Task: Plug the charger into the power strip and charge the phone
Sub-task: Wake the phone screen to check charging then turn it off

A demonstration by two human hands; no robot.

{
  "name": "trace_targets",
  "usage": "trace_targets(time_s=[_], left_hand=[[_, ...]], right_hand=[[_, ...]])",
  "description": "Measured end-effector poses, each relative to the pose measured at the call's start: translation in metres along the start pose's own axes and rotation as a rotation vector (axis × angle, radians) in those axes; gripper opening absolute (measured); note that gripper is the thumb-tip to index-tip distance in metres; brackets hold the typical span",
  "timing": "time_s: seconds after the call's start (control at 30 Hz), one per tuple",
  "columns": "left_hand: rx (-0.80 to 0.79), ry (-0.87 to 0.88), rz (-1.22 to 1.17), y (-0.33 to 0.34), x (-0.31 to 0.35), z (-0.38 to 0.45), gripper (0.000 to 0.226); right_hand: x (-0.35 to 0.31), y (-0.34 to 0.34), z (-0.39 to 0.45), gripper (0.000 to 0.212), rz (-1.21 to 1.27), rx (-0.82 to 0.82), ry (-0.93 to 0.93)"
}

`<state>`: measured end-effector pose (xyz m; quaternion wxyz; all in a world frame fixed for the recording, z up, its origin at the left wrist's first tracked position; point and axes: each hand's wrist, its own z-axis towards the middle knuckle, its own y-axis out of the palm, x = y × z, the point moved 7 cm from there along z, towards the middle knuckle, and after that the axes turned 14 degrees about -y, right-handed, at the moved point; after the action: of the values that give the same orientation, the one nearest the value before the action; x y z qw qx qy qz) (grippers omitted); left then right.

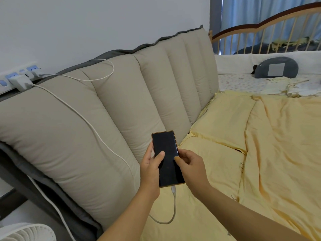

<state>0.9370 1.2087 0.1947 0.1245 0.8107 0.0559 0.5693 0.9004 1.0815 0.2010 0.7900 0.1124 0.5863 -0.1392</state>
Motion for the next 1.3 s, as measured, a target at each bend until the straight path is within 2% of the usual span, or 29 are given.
trace_targets(time_s=[0.2,0.37,0.53,0.67,0.9,1.07,1.13,1.2,1.3], left_hand=[[-0.048,-0.058,0.108,0.004,-0.016,0.006,0.078],[-0.096,-0.111,0.158,0.007,-0.038,0.016,0.091],[-0.151,-0.198,0.242,0.005,-0.079,0.034,0.096],[-0.165,-0.307,0.348,-0.002,-0.138,0.051,0.099],[-0.167,-0.449,0.524,-0.015,-0.252,0.084,0.088],[-0.13,-0.523,0.625,-0.025,-0.303,0.106,0.076],[-0.117,-0.542,0.731,-0.028,-0.315,0.108,0.072],[-0.088,-0.468,0.95,-0.032,-0.318,0.111,0.074],[-0.066,-0.44,1.152,-0.038,-0.313,0.109,0.088]], right_hand=[[0.013,-0.007,-0.002,0.03,-0.025,-0.012,0.022],[0.039,-0.013,-0.007,0.031,-0.035,-0.006,0.063],[0.085,-0.025,-0.017,0.032,-0.068,-0.016,0.149],[0.145,-0.037,-0.037,0.029,-0.13,-0.007,0.253],[0.259,-0.053,-0.073,0.025,-0.223,-0.016,0.475],[0.31,-0.055,-0.089,0.026,-0.247,-0.027,0.591],[0.321,-0.054,-0.094,0.028,-0.276,-0.063,0.631],[0.326,-0.056,-0.096,0.026,-0.33,-0.078,0.637],[0.326,-0.058,-0.093,0.021,-0.402,-0.083,0.638]])
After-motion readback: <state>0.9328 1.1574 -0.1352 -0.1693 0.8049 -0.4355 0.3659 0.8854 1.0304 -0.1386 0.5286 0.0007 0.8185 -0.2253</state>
